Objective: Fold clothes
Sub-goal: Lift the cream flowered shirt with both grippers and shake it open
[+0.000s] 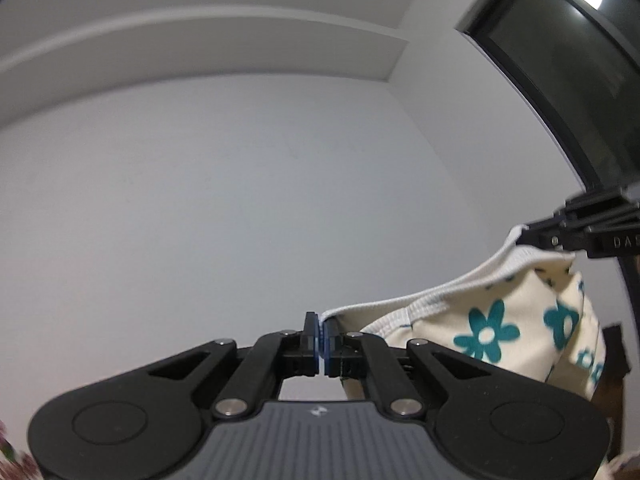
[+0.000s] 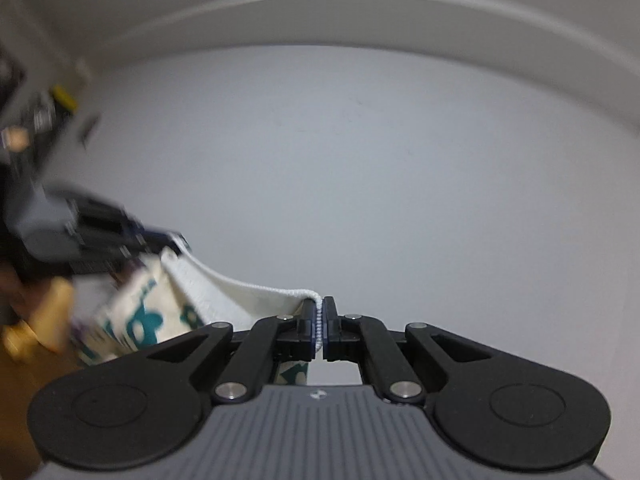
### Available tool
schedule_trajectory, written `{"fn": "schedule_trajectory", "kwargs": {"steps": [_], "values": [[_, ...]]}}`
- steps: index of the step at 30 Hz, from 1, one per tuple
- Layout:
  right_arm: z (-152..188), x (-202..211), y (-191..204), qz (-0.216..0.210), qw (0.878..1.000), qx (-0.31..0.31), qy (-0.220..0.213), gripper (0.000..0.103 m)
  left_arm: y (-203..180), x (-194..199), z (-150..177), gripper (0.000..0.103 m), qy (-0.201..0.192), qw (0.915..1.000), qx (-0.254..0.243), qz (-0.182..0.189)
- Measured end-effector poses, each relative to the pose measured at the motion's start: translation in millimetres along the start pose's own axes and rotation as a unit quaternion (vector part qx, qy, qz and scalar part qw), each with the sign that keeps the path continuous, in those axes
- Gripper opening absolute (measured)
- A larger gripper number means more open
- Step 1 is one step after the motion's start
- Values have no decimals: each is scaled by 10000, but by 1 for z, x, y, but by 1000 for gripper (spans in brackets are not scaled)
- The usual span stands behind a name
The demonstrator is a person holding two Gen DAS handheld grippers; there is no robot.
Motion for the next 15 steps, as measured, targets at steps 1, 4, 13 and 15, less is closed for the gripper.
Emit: {"fn": "schedule_trajectory", "kwargs": {"steps": [1,4,13,15], "values": [[1,-6,-4,-89,9999,-129,1,2,3,-5,1,1,24,9999,108,43],[-5,-5,-17,-532,9963,-620,-266,2,6,5,-7,1,-267,9991,275,171],[-24,26,-17,-941,9929,-377,-625,1,-6,51,-56,1,-890,9959,-48,136],[-32,35,-21,-1007,9916,-370,-717,1,1,53,-70,1,-994,9949,-50,144]]}}
Point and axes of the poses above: each gripper's, at about its wrist camera, not at the fingertips, and x roughly against the way its jaws point, y to its left, z to its underside, the point moved 10 cm from there along -x, roughly the way its jaws point, and after that the axes turned 1 degree about x, right-handed, at the moved point
